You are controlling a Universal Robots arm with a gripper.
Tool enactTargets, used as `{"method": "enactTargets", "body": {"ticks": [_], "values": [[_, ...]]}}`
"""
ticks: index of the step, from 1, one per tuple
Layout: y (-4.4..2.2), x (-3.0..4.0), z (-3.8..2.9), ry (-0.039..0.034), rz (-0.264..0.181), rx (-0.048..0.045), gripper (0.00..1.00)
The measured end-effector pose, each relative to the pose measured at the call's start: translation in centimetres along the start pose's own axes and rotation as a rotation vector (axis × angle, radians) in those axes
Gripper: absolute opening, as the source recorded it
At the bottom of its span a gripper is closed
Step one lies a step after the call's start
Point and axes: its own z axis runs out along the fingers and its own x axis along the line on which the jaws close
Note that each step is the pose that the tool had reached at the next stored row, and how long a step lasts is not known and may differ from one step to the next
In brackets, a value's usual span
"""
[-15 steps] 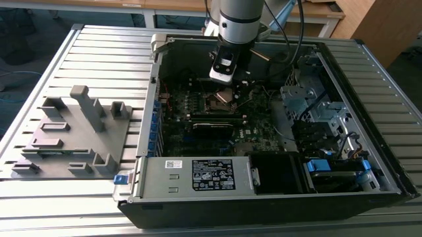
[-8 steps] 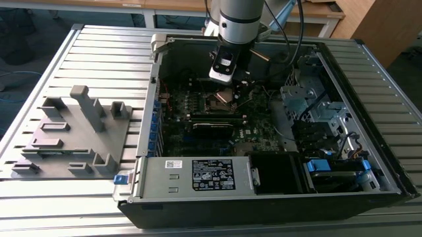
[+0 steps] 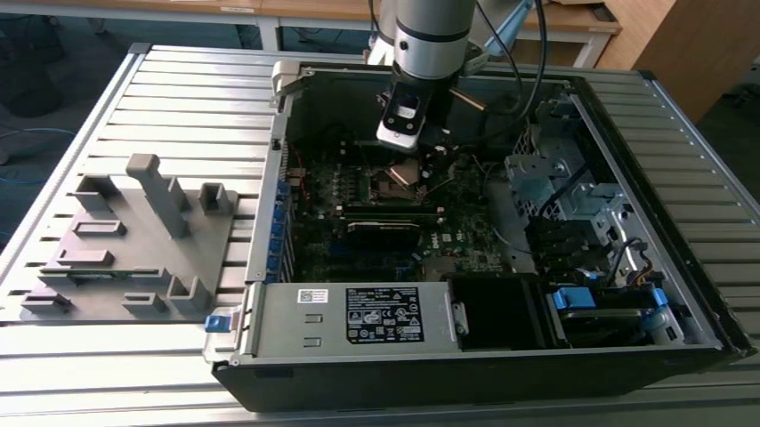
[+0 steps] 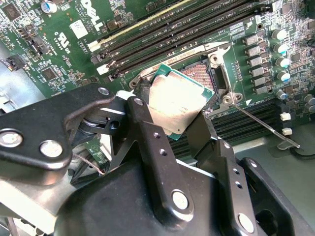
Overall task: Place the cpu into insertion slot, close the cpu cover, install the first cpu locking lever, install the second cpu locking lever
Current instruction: 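Place the cpu into insertion slot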
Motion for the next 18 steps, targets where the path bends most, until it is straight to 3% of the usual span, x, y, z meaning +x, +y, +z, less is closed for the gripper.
{"method": "enactTargets", "body": {"ticks": [4, 18], "values": [[-0.01, 0.00, 0.11, -0.0014, 0.039, 0.0007, 0.54], [-0.02, 0.01, 0.63, -0.0102, 0.293, 0.0045, 0.54]]}}
